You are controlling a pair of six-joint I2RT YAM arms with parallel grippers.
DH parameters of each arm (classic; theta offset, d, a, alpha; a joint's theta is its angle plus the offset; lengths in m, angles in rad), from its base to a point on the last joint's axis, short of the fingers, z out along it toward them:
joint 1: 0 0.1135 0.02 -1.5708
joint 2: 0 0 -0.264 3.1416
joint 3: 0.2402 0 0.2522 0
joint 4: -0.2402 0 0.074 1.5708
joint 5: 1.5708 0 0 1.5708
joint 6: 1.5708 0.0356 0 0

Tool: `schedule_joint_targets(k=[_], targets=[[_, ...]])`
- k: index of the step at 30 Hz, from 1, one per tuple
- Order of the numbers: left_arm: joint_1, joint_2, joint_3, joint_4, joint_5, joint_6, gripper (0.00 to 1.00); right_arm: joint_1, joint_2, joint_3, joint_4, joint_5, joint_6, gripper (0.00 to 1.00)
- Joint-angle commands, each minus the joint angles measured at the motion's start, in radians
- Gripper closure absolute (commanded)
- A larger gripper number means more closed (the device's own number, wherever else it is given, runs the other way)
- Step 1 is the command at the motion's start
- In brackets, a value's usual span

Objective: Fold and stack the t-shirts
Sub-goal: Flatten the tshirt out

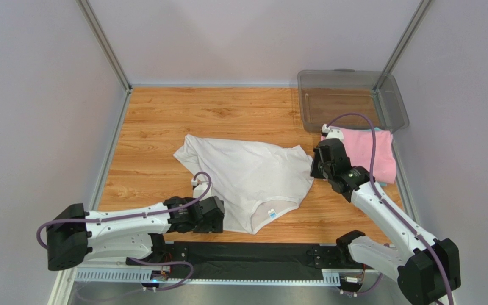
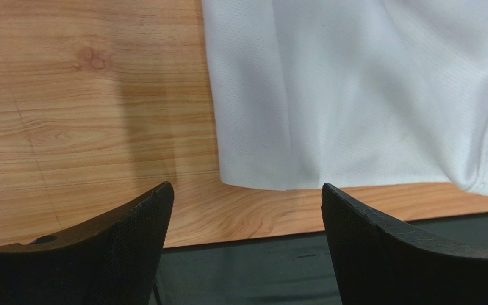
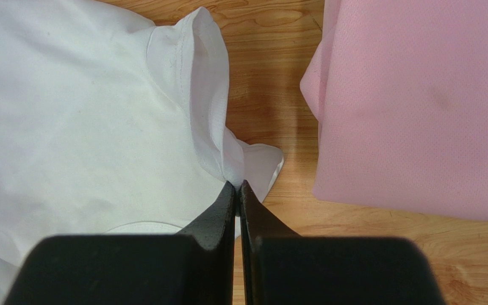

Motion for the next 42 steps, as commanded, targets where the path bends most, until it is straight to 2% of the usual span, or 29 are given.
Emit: schedule_joint_targets(k=[1,6,9,12,13,14,18,23,27,29,34,36,42], targets=[[0.000,0.044,-0.007,-0.003,-0.062,-0.079,0.09,-0.005,-0.006,-0.004,0.008,-0.014,0.013,1.00],[0.021,0.102,-0.016,0.073,-0.067,-0.081,0.23,-0.006,-0.012,-0.007,0.009,-0.015,0.012,1.00],[0.066,0.141,-0.010,0.127,-0.040,-0.046,0.42,-0.005,-0.017,-0.013,0.009,-0.022,0.012,1.00],[0.084,0.182,0.010,0.159,-0.006,-0.015,0.71,-0.005,-0.032,-0.016,0.006,-0.023,0.012,1.00],[0.084,0.191,0.016,0.164,0.006,-0.006,0.95,-0.005,-0.037,-0.016,0.006,-0.022,0.012,1.00],[0.086,0.193,0.028,0.164,0.003,0.000,1.00,-0.005,-0.041,-0.017,0.005,-0.028,0.013,1.00],[0.084,0.144,0.070,0.109,-0.070,0.046,1.00,-0.005,-0.067,-0.016,0.006,-0.023,0.013,1.00],[0.084,-0.074,0.129,0.034,-0.190,0.101,1.00,-0.005,-0.116,-0.004,-0.009,-0.032,0.029,1.00],[0.084,-0.236,0.214,-0.018,-0.309,0.209,1.00,-0.006,-0.159,0.074,-0.029,-0.054,0.035,1.00],[0.084,-0.302,0.309,-0.057,-0.378,0.262,1.00,-0.005,-0.172,0.117,-0.052,-0.068,0.032,1.00],[0.084,-0.399,0.557,-0.065,-0.457,0.406,1.00,-0.005,-0.218,0.356,-0.086,-0.127,-0.010,1.00],[0.084,-0.411,0.634,-0.048,-0.460,0.482,1.00,-0.005,-0.236,0.421,-0.101,-0.155,-0.025,1.00],[0.084,-0.395,0.911,0.080,-0.328,0.750,1.00,-0.003,-0.251,0.686,-0.127,-0.319,-0.056,1.00]])
